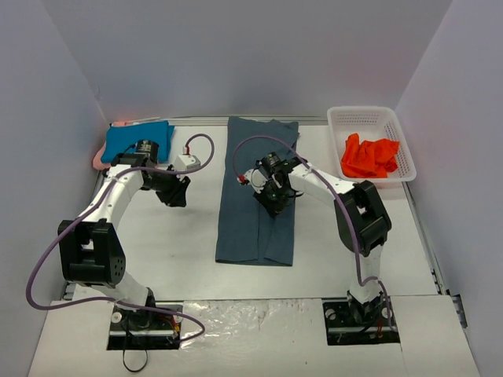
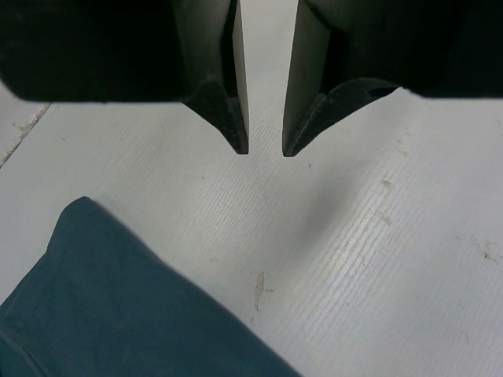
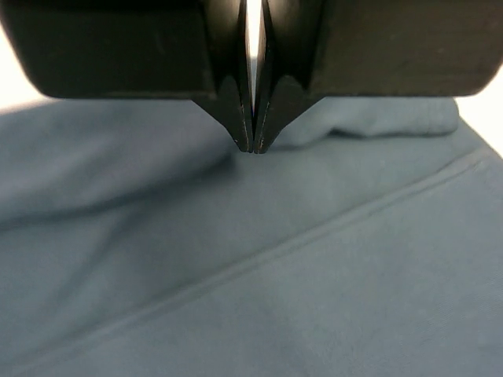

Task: Fold and stack the t-shirts

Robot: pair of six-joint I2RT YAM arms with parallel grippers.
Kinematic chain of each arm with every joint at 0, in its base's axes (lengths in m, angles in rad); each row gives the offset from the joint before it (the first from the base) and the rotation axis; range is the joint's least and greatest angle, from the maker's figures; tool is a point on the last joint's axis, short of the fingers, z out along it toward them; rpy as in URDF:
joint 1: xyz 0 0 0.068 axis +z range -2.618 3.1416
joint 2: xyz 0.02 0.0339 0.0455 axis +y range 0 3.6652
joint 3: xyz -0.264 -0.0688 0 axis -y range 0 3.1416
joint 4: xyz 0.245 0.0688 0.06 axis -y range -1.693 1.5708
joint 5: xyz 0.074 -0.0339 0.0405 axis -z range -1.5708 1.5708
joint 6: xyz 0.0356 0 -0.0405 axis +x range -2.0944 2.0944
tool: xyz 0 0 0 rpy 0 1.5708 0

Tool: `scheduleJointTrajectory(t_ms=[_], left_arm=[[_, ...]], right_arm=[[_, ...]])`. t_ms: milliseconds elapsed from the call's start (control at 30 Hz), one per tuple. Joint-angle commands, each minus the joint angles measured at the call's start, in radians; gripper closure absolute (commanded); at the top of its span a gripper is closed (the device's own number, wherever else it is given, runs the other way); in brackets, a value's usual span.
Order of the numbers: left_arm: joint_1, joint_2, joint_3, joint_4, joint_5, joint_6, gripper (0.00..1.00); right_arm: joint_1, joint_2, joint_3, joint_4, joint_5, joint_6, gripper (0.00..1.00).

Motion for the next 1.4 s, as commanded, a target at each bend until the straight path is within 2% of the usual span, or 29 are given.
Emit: scheduleJointTrajectory(t_ms=[0, 233, 733, 1367], left_arm=[[0.008, 0.003, 0.003, -0.013, 0.015, 0.004, 0.77], [0.008, 0.000, 0.002, -0.010, 0.023, 0.003, 0.77], [0.009, -0.002, 0.003, -0.011, 0.013, 0.001, 0.77], [0.031, 0.006, 0.003, -0.010, 0.012, -0.007, 0.76]], right_arm=[[0.031, 0.064, 0.046, -0.031, -0.008, -0.020, 1.00], [0.060, 0.127, 0.068, -0.035, -0.002, -0.032, 1.00], [0.042, 0.252, 0.120, -0.034, 0.079, -0.034, 1.00], [-0.010, 0.314, 0.255, -0.031, 0.147, -0.022, 1.00]])
